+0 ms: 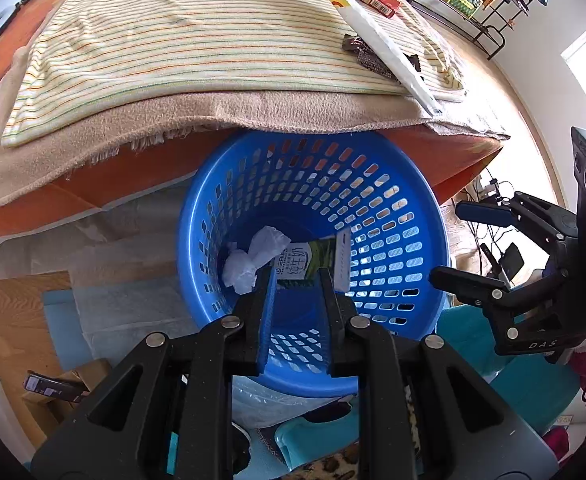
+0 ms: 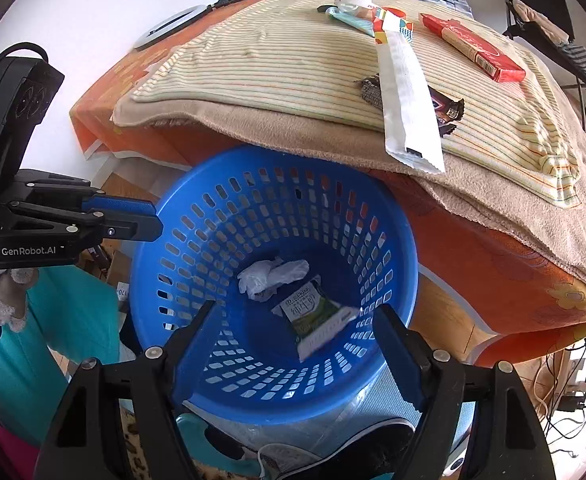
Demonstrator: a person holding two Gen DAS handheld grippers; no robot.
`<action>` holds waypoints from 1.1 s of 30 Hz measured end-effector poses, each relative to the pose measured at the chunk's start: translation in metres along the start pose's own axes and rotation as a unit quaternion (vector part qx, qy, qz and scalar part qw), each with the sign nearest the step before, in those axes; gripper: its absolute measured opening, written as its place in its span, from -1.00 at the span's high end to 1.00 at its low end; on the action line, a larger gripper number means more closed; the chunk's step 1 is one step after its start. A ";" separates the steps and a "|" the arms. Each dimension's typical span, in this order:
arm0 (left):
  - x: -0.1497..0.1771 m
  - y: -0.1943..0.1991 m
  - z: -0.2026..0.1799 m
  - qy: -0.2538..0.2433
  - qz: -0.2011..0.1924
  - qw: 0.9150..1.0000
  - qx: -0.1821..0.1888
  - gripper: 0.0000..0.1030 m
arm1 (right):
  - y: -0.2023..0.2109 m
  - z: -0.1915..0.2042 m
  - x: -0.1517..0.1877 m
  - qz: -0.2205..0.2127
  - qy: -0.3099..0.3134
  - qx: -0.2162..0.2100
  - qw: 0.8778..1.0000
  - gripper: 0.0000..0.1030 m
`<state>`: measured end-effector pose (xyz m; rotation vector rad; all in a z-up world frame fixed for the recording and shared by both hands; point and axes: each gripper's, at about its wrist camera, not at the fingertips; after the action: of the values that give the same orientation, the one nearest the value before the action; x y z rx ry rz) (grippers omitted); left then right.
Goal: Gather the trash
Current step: 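Grasp the long white paper wrapper with the left tool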
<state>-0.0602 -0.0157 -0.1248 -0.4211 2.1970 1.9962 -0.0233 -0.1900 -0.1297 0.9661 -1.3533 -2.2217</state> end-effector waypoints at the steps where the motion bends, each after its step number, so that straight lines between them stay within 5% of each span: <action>1: 0.000 0.000 0.000 0.001 0.000 1.000 -0.001 0.59 | 0.001 0.000 0.000 -0.001 -0.001 0.001 1.000 -0.58; 3: -0.001 0.002 0.001 0.003 -0.005 1.000 -0.004 0.16 | 0.002 -0.001 -0.001 -0.003 -0.002 0.002 1.000 -0.59; 4: -0.002 0.003 0.001 0.004 -0.008 1.000 -0.004 0.10 | 0.002 -0.001 -0.001 -0.003 -0.002 0.004 1.000 -0.60; 33: -0.053 0.021 -0.023 0.006 -0.041 0.999 0.019 0.08 | 0.026 -0.010 -0.010 -0.017 -0.027 0.070 0.997 -0.80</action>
<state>-0.0139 -0.0312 -0.0868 -0.5106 2.1847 1.9115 -0.0103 -0.2028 -0.1065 0.9889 -1.5466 -2.2170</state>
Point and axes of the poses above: each gripper's, at about its wrist camera, not at the fingertips, and y roughly against the way its jaws point, z to its left, x to its underside, and after that the axes turned 10 degrees about -x, right-handed
